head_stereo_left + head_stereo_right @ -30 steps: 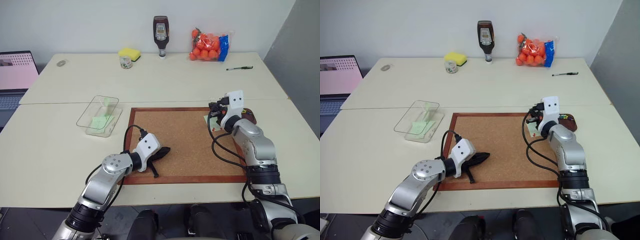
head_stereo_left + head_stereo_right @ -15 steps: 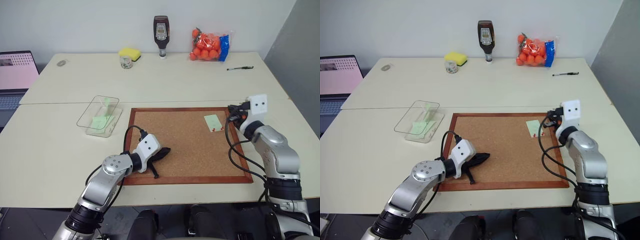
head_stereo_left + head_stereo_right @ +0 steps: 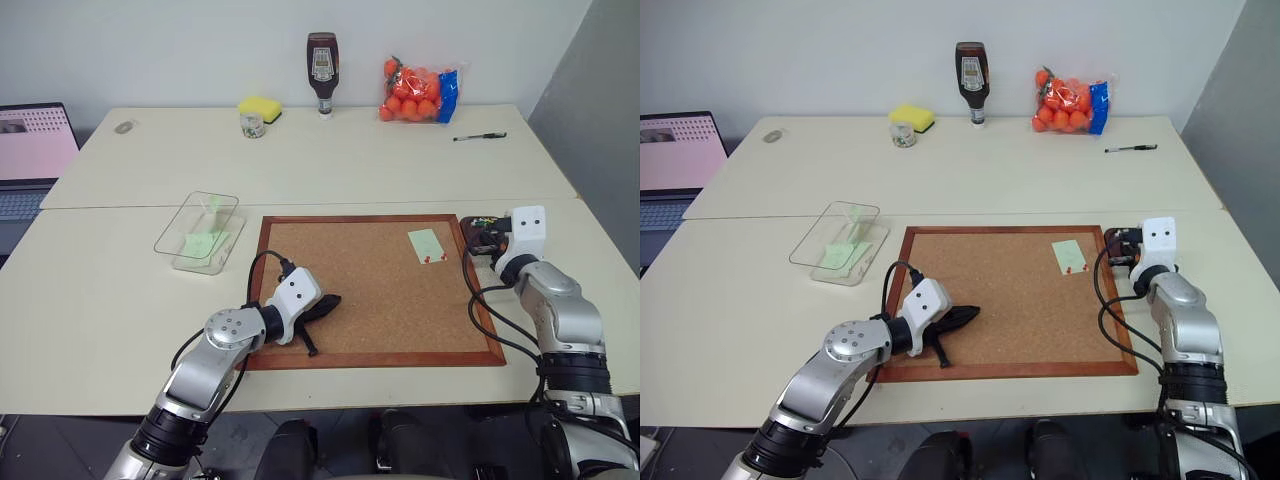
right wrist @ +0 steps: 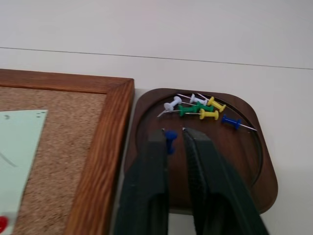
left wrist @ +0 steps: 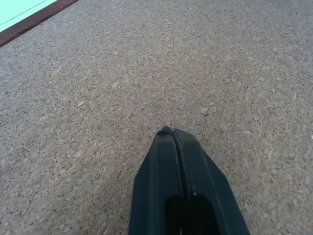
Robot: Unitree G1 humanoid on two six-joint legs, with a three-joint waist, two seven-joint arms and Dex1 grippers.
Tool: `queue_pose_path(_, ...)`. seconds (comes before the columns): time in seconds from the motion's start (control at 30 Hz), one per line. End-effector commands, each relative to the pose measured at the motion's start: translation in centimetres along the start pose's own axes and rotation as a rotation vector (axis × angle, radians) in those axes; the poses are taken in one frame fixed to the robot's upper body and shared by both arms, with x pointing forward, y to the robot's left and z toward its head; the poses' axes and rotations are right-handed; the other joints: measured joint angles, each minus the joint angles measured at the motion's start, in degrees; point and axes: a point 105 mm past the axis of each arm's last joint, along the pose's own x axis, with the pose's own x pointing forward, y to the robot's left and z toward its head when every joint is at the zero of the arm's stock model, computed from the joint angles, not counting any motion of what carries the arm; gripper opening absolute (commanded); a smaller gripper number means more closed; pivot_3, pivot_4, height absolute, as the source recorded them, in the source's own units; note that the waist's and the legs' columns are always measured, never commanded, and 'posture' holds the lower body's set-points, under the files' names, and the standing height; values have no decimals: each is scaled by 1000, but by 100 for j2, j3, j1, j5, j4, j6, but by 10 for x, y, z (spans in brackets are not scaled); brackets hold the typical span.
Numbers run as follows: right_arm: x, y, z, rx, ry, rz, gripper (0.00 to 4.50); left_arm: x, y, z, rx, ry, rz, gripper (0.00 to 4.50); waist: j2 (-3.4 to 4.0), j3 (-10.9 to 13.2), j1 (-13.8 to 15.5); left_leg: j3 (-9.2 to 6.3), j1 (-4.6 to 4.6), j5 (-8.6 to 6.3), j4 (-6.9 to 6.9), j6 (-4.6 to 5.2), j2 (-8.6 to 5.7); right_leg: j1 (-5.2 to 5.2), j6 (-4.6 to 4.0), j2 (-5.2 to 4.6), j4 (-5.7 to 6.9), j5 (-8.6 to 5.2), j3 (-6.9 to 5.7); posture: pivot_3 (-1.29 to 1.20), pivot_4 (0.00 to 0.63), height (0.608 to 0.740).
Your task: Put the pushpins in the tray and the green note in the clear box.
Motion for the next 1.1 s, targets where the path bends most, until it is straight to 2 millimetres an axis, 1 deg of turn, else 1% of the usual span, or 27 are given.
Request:
queue_pose_path(0.03, 0, -9, 21, -28, -74, -25, 1578, 1, -11, -26, -46, 99, -39, 0, 1, 0, 0, 0, 0, 0, 0, 0, 0, 0, 0, 0, 0, 0, 0, 0, 150, 740)
queue_pose_path(0.07, 0, -9, 20, -30, -74, -25, 1725, 1, -11, -26, -46, 99, -39, 0, 1, -1, 0, 0, 0, 0, 0, 0, 0, 0, 0, 0, 0, 0, 1, 0, 150, 740)
queue_pose_path(0.17, 0, -11, 20, -32, -75, -37, 1725, 1, -11, -25, -46, 98, -38, 0, 1, -1, 0, 1, 0, 0, 0, 0, 0, 0, 0, 0, 0, 0, 1, 0, 150, 740)
queue_pose_path(0.3, -5, -12, 28, -24, -123, -34, 1725, 1, -11, -25, -45, 96, -37, 0, 1, -1, 0, 0, 0, 0, 0, 0, 0, 0, 0, 0, 0, 0, 1, 0, 150, 740)
queue_pose_path(0.33, -9, -10, 32, -16, -148, -20, 1725, 1, -11, -25, -45, 97, -36, 0, 1, -1, 0, 0, 0, 0, 0, 0, 0, 0, 0, 0, 0, 0, 1, 0, 150, 740)
queue_pose_path(0.4, -23, 0, 38, -11, -191, 55, 1725, 0, -11, -25, -47, 97, -34, 0, 1, -1, 4, 0, -1, 0, 0, 0, 0, 0, 0, 0, 0, 0, 1, 0, 150, 740)
queue_pose_path(0.43, -31, 10, 35, -27, -187, 112, 1725, 0, -12, -25, -48, 97, -34, 0, 1, -1, 6, -2, -1, 0, -1, 0, 1, 0, 1, 0, -1, 0, 0, 0, 150, 740)
queue_pose_path(0.53, -46, 31, 18, -71, -124, 229, 1725, -1, -12, -24, -48, 96, -36, 0, 3, -3, 16, -5, -3, -1, -4, 0, 5, 1, 2, 2, -6, -1, -4, 0, 150, 740)
queue_pose_path(0.63, -56, 46, 4, -87, -86, 283, 1725, -1, -13, -24, -48, 94, -38, 0, 3, -3, 12, 1, -3, -1, -3, 0, 5, 2, 2, 1, -10, -1, 0, 0, 150, 740)
queue_pose_path(0.73, -57, 59, -4, -106, -71, 300, 1725, -1, -13, -23, -46, 93, -40, 0, 4, -3, -1, 2, 0, -2, -2, 1, 7, 1, 2, 3, -7, -1, 0, 0, 150, 740)
queue_pose_path(0.83, -53, 65, -7, -108, -68, 292, 1725, -1, -13, -22, -44, 92, -42, 0, 4, -3, 0, -1, 2, -2, -3, 0, 9, 1, 2, 6, -5, -1, -3, 0, 150, 740)
queue_pose_path(1.1, -39, 61, -9, -103, -70, 228, 1725, -1, -12, -21, -40, 94, -44, 0, 4, -3, 13, 0, -3, -2, -3, 0, 8, 1, 2, 6, -15, -1, -2, 0, 150, 740)
